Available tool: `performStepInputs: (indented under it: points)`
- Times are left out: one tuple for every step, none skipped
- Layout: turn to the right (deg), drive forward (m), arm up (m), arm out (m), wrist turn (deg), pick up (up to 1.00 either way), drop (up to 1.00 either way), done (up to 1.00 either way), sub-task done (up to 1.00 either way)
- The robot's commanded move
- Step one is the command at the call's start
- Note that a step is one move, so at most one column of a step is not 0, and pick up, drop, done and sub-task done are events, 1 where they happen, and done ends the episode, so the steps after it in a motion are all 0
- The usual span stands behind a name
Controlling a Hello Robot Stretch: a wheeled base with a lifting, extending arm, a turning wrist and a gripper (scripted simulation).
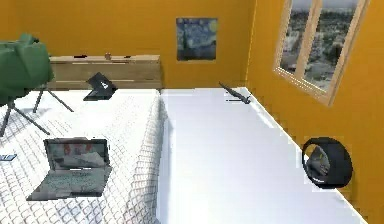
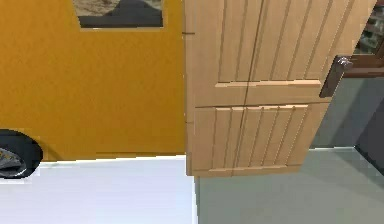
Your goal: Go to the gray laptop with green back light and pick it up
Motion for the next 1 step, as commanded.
performStepInputs:
  points:
    - [0.0,0.50,0.00,0.00,0.0,0.00,0.00,0.00,0.00]
